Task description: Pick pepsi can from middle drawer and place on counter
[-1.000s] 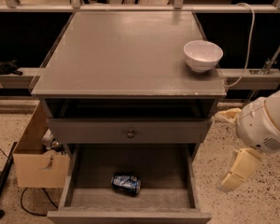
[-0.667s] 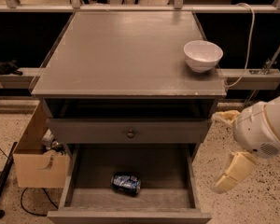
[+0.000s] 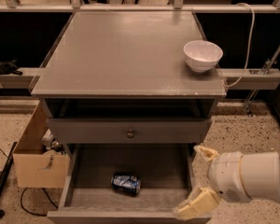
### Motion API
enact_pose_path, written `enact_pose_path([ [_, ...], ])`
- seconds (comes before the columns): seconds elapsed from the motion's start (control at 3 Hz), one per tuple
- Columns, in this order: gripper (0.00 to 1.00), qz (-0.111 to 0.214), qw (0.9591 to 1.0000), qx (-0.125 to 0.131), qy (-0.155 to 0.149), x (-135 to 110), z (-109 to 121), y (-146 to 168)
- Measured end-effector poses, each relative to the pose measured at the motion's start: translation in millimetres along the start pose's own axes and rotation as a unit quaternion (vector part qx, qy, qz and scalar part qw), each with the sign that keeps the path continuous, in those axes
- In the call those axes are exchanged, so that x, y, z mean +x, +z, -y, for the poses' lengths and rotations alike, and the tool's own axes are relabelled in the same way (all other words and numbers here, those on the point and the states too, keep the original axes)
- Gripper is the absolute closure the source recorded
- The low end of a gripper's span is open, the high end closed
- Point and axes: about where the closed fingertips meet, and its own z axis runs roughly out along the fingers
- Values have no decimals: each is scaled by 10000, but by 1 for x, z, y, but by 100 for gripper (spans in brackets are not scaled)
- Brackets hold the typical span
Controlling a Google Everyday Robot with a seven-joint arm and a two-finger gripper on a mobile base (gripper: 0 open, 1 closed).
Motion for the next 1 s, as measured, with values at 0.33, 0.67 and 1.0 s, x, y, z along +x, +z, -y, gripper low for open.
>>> enact_pose_path([
  [0.33,0,179,9987,270,385,17,2,27],
  [0.67,0,85,9976,547,411,31,30,55],
  [1.0,0,77,9975,559,421,32,34,66],
])
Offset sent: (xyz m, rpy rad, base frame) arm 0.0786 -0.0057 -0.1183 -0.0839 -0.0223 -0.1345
